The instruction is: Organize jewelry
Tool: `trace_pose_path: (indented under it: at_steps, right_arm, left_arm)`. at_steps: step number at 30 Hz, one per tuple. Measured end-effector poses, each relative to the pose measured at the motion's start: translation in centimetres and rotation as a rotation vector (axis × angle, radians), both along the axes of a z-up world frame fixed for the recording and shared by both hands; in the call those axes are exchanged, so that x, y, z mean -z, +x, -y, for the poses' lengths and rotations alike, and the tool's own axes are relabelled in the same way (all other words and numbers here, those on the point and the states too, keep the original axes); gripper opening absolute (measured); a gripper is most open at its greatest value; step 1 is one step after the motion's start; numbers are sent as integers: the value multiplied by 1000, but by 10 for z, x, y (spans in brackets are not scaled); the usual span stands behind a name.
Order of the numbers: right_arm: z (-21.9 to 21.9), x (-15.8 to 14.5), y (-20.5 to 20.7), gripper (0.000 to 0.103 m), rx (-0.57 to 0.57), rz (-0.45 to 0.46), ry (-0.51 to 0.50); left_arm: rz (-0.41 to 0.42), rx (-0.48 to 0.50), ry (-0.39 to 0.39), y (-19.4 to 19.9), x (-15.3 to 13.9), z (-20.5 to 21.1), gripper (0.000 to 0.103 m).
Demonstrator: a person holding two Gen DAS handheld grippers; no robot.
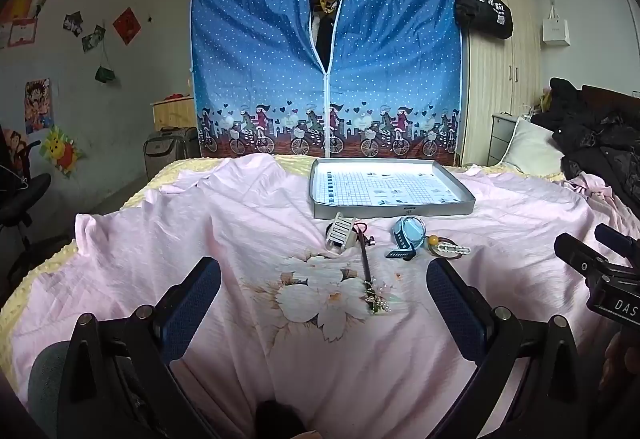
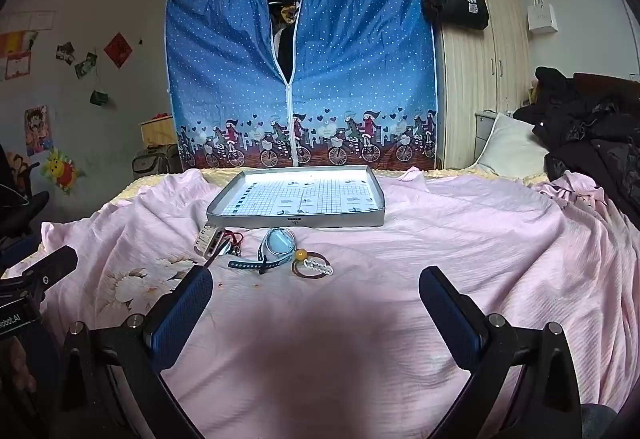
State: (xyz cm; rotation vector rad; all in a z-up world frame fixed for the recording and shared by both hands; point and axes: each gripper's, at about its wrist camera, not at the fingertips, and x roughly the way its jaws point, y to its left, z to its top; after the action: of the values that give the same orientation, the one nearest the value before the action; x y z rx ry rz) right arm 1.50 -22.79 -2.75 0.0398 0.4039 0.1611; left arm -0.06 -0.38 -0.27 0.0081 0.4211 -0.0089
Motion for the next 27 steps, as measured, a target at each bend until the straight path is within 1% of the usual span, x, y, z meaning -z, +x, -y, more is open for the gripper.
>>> trace_pose_path:
  at_steps: [4,8,27]
  right_arm:
    - [-4,0,1,103,-1,-2,0]
    - [1,7,1,103,-1,-6,0]
    - [2,6,2,103,-2,-13,2]
  left_arm:
    - [0,1,0,0,0,0,101]
    - [-3,2,-1,0,0,0,101]
    - [-8,3,-3,1,1,-1,101]
